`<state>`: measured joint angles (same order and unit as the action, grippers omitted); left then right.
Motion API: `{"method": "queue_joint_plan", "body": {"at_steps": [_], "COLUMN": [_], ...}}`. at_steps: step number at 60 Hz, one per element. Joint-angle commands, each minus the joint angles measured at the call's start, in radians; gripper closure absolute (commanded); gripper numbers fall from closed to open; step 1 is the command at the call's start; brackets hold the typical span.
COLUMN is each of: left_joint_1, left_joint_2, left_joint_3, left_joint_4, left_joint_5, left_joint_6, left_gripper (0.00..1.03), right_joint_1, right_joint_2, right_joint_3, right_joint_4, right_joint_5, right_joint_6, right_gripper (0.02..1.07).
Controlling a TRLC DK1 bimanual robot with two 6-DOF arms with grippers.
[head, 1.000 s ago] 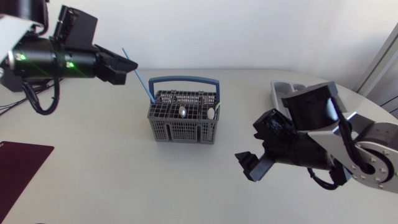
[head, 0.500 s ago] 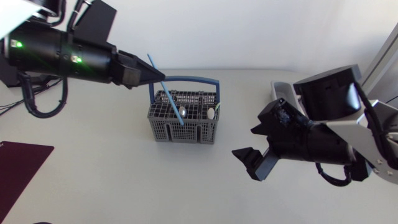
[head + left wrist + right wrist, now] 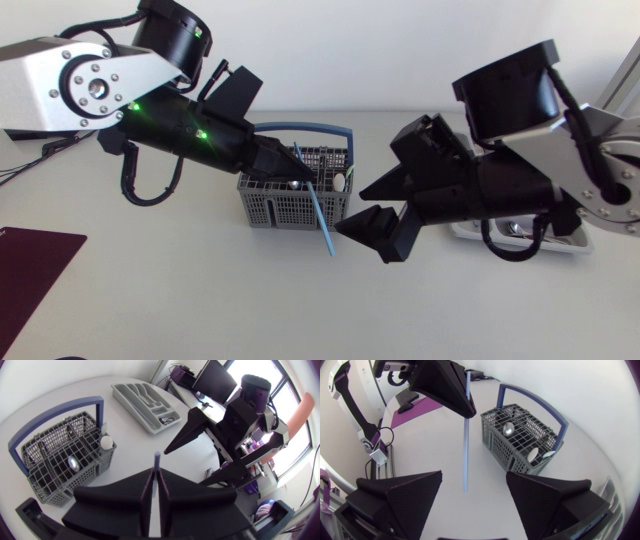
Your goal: Transfer all utensils from the basket to the drawer tray.
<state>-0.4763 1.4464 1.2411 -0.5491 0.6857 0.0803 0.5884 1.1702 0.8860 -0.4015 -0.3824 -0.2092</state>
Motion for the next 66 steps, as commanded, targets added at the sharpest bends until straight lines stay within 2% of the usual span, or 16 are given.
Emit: {"method": "queue_joint_plan", "body": {"at_steps": [1, 24, 29, 47, 52, 60, 63, 66], "left_joint_1": [-0.013, -0.013, -0.015, -0.01, -0.008, -0.004, -0.002, 0.004], "left_joint_2": [0.032, 0.057, 0.06, 0.06, 0.06, 0.058, 0.055, 0.052], "left_joint_3": [0.008, 0.029, 0.031, 0.029, 0.031, 0.031, 0.034, 0.041], "left_joint_4": [0.002, 0.002, 0.002, 0.002, 0.002, 0.002, 0.0, 0.002], "left_joint_5": [0.034, 0.069, 0.074, 0.092, 0.092, 0.092, 0.092, 0.092], "left_joint_6": [-0.019, -0.027, -0.031, -0.039, -0.042, -0.047, -0.047, -0.05], "left_gripper": [1.0, 1.0, 1.0, 1.0, 1.0, 0.98, 0.91, 0.79], "right_joint_1": [0.011, 0.059, 0.065, 0.064, 0.064, 0.071, 0.079, 0.079], "right_joint_2": [0.052, 0.135, 0.144, 0.161, 0.161, 0.157, 0.157, 0.158], "right_joint_3": [0.034, 0.05, 0.048, 0.044, 0.039, 0.031, 0.03, 0.03], "right_joint_4": [-0.016, 0.016, 0.033, 0.067, 0.067, 0.059, 0.049, 0.041], "right_joint_5": [-0.016, -0.044, -0.044, -0.033, -0.035, -0.033, -0.035, -0.039], "right_joint_6": [0.024, 0.024, 0.022, 0.022, 0.025, 0.021, 0.019, 0.016], "right_gripper": [0.17, 0.5, 0.64, 0.96, 1.01, 1.01, 1.01, 1.01]}}
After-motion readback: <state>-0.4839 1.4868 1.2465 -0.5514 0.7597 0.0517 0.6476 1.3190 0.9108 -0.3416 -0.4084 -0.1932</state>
